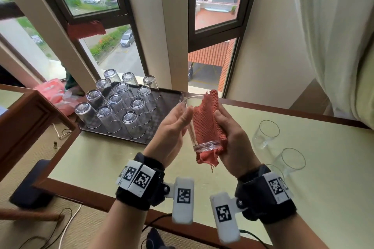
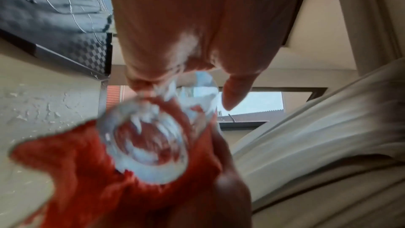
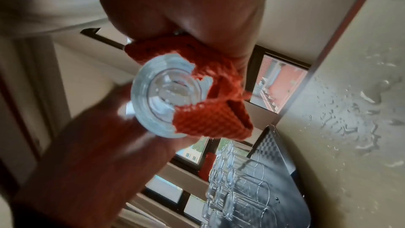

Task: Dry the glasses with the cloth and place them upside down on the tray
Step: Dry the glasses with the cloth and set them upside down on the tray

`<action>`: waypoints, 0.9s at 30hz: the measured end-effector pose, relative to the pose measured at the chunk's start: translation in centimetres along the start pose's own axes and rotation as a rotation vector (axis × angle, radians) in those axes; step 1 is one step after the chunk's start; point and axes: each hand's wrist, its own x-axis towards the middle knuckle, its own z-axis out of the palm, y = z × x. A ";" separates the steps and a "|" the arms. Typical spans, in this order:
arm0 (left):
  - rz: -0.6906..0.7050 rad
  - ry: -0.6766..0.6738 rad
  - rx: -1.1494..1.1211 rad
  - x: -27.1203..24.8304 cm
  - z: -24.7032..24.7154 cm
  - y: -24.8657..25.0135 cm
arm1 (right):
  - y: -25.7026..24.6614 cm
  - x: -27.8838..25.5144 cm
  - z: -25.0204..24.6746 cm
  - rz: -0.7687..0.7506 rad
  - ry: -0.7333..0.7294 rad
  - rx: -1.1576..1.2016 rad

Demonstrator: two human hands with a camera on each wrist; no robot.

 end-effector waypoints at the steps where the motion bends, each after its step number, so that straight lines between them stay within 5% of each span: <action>1: -0.002 0.028 -0.012 0.1 0.0 0.1 | 0.1 0.1 0.1 -0.026 0.019 -0.081; 4: -0.003 0.039 0.000 0.2 0.8 0.2 | 0.9 0.3 0.1 -0.067 0.036 -0.211; 10: -0.005 -0.020 0.022 0.1 0.9 -0.2 | -0.4 0.1 -0.6 0.071 -0.040 0.165; 16: 0.045 0.030 -0.008 0.5 1.2 -1.4 | 0.9 0.4 -0.6 -0.073 0.062 -0.192; 22: 0.018 -0.002 0.074 0.3 1.8 -1.5 | -0.1 0.2 -1.1 0.091 0.012 0.245; 27: 0.021 0.078 0.020 0.6 1.2 -0.9 | 0.3 0.5 -1.0 -0.046 0.078 -0.190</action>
